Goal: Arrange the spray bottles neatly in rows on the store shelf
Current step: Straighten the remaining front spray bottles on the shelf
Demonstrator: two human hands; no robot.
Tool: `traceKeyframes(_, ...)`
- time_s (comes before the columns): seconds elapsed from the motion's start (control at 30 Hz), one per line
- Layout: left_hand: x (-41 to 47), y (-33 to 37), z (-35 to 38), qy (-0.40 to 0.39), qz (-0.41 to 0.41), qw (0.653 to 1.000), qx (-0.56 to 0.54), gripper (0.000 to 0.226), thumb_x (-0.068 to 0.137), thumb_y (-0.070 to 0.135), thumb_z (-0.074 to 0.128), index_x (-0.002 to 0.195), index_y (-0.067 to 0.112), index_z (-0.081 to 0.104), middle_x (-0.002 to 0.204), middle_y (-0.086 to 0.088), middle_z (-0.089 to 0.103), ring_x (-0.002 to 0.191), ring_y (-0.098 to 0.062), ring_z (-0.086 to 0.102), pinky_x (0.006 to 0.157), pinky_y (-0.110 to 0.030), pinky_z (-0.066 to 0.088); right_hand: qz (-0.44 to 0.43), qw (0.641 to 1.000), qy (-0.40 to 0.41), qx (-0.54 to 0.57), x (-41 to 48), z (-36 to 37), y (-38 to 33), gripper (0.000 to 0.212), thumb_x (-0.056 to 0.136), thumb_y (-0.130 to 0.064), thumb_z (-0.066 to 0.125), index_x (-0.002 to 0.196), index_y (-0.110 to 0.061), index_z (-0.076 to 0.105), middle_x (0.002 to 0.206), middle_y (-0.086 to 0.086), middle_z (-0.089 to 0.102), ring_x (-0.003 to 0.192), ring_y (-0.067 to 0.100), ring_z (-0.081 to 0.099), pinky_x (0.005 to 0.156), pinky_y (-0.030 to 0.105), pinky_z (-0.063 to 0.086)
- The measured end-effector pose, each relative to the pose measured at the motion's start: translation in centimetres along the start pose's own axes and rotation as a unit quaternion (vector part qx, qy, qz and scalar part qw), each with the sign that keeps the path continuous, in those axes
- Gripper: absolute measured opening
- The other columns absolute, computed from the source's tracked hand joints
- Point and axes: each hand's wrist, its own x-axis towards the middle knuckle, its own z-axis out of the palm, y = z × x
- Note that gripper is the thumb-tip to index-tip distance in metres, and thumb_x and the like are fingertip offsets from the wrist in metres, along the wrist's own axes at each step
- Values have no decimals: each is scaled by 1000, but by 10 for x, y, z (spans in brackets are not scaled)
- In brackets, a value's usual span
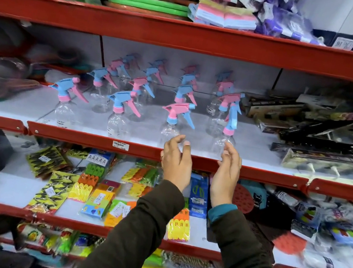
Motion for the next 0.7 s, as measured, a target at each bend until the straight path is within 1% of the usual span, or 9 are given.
traceKeyframes(0.03,-4,2,10,-19,5,1000,-1,37,103,25,43,136,14,56,143,-11,51,135,-28,43,110,-27,25,1,1000,15,-8,6,-8,2,36,100,-23,38,129,-24,59,137,3,49,113,2,51,98,16,39)
traceKeyframes(0.1,-8,7,27,-61,12,998,-12,39,104,25,42,140,13,54,145,-12,49,137,-27,44,112,-26,26,7,999,31,-27,19,-21,2,37,99,-24,39,131,-22,58,138,4,47,109,0,47,95,15,33)
traceKeyframes(0.27,-3,21,61,-132,-8,991,-15,52,105,30,34,154,10,37,161,-11,38,151,-23,33,121,-27,21,46,994,-32,-94,58,-34,-6,43,100,-26,35,139,-17,52,147,4,47,133,14,43,108,21,26)
traceKeyframes(0.33,3,27,71,-149,-23,989,-10,56,106,31,32,156,7,32,165,-12,32,155,-23,27,127,-31,17,64,988,-98,-106,71,-33,-11,36,100,-23,34,128,-18,57,132,6,54,121,15,46,109,26,30)
traceKeyframes(0.43,13,31,81,-160,-47,986,-25,58,106,33,30,157,5,30,167,-11,28,156,-22,25,128,-31,13,109,977,-148,-109,81,-31,-15,19,99,-18,35,107,-14,51,115,6,48,109,19,43,99,31,34)
traceKeyframes(0.53,23,33,84,-170,-59,983,-34,57,106,29,28,156,4,32,167,-12,29,156,-23,26,129,-37,15,115,977,-150,-97,72,-33,-13,43,100,-23,35,136,-7,52,137,6,52,128,18,50,112,27,37)
traceKeyframes(0.6,30,32,85,-172,-65,982,-32,55,105,26,29,155,4,34,166,-13,32,155,-24,28,128,-40,19,107,979,-149,-89,62,-35,-9,37,98,-21,38,129,-17,58,126,-3,59,109,1,57,90,5,43)
traceKeyframes(0.63,33,32,86,-173,-68,982,-31,55,105,26,30,154,5,36,165,-13,34,154,-25,30,128,-41,20,112,980,-149,-75,59,-34,-8,31,97,-19,40,120,-24,60,118,-6,61,100,-4,57,79,0,42)
traceKeyframes(0.7,38,32,85,-185,-70,980,-30,53,104,26,30,151,4,41,161,-15,40,151,-28,35,126,-43,24,120,980,-147,-58,54,-34,-7,33,95,-19,44,124,-23,59,126,-1,60,110,6,58,91,11,43)
